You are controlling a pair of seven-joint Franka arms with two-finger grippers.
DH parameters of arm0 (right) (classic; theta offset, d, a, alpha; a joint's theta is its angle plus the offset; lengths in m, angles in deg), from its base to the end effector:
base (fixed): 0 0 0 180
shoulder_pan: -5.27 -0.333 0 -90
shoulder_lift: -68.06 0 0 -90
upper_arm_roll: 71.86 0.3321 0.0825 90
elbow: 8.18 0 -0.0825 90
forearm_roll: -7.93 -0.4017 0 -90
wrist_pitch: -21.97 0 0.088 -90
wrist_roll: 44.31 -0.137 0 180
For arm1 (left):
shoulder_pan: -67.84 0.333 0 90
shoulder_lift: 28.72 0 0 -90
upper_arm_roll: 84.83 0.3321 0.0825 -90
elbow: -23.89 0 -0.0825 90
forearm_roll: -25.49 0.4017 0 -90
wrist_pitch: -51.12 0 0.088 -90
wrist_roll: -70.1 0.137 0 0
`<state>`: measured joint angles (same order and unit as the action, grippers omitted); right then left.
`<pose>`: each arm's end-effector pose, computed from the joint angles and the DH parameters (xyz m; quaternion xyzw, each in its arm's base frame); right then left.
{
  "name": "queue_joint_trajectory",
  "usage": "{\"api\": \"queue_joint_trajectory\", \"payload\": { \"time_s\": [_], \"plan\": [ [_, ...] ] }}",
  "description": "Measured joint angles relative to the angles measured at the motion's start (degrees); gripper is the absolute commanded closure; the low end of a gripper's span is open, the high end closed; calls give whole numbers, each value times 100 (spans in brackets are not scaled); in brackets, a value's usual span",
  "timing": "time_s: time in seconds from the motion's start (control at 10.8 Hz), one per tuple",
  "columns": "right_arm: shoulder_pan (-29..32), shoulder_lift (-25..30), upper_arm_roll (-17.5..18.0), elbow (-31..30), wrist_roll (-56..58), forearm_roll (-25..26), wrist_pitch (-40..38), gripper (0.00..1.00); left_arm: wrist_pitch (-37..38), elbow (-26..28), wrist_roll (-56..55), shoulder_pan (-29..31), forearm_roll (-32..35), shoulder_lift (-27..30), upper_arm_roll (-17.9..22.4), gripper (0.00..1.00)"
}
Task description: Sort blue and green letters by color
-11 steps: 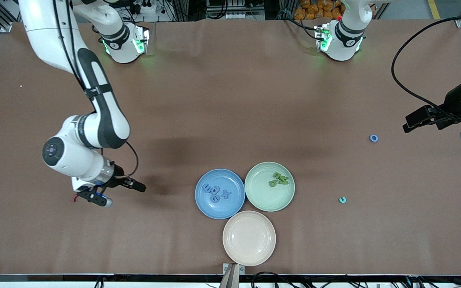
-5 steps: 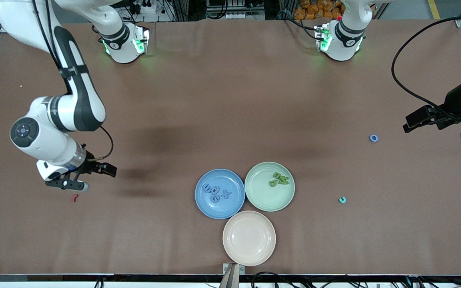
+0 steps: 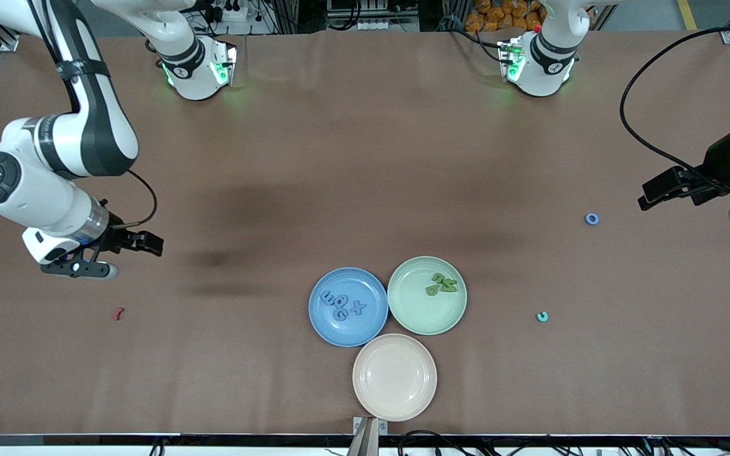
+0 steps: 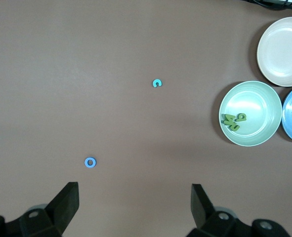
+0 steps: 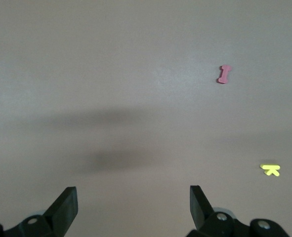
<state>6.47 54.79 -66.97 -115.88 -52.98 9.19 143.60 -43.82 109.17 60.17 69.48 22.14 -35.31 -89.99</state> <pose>0.6319 0.0371 0.3658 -0.9992 0.0389 -0.0061 0.0010 0.6179 -0.0425 0.5913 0.9974 0.0580 0.0228 0.0373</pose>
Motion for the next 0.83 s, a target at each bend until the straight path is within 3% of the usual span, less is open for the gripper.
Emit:
{"api": "queue_joint_trajectory", "payload": {
  "time_s": [0.18, 0.46, 0.83],
  "plan": [
    [283, 274, 303, -5, 71, 70, -290, 0, 0, 0, 0, 0, 0, 0, 0, 0],
    [293, 782, 347, 36, 362, 95, -837, 0, -1, 3, 0, -25, 0, -1, -6, 0],
    [141, 968, 224, 953, 393, 100, -2092, 0, -1, 4, 0, -43, 0, -1, -25, 0]
  ]
}}
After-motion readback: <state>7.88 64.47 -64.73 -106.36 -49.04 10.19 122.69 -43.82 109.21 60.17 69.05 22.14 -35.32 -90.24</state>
